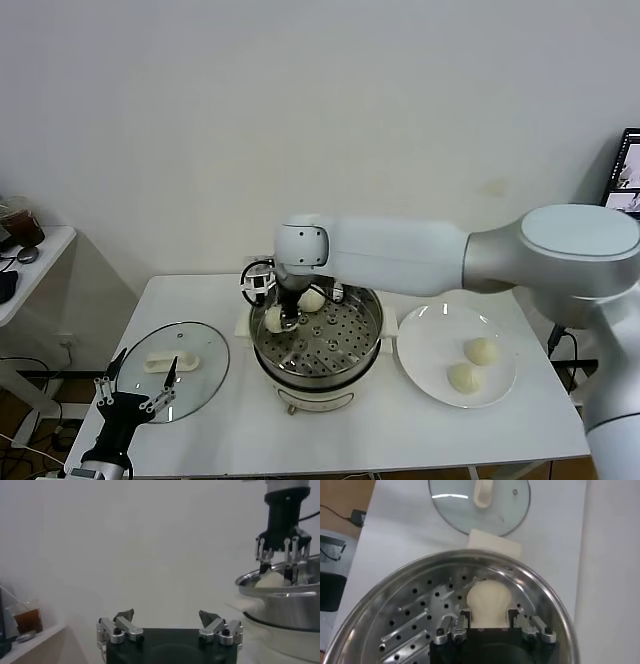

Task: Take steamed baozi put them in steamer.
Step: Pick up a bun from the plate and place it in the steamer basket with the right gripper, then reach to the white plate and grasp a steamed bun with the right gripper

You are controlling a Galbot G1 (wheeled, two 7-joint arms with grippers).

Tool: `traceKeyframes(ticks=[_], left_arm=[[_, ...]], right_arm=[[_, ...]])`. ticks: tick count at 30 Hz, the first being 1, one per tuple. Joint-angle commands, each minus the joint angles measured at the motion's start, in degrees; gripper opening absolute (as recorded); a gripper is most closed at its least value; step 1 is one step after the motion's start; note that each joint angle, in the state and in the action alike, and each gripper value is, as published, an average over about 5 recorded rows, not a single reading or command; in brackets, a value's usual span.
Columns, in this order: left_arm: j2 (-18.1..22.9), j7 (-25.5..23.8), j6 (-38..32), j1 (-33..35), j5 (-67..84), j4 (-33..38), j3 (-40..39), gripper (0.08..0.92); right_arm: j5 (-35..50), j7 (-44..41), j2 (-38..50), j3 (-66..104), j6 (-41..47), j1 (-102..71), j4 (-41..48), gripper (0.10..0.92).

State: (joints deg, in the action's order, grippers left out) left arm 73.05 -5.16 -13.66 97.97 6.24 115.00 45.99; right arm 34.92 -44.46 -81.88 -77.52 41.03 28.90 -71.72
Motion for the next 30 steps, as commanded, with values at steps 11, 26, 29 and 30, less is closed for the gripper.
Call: traceKeyframes(ticks=[11,26,29,30], left_arm=[[-0.1,0.0,0.1,-0.6,0.1,0.0,-0.1,0.823],[-0.9,-0.2,0.6,-1.9,0.8,0.7,-0.3,0.823],[-1.0,-0.2,0.6,-1.8,0.8,0.9,-0.4,0.823],[-1.0,-0.2,0.6,-1.7,0.8,0.9,-0.5,0.823]], right_arm=[[-0.7,-4.9,1.8,0.9,0.1,3.7,-1.1,0.649],[-16.2,-29.1,38.1,-0.9,-14.0,17.5,-21.5,0.823],[-21.2,-29.9,46.6,-0.7,-17.5,15.9,-23.8,0.823],[-22.6,-29.9,49.1,-0.6,-18.5,15.2,-24.4,0.823]])
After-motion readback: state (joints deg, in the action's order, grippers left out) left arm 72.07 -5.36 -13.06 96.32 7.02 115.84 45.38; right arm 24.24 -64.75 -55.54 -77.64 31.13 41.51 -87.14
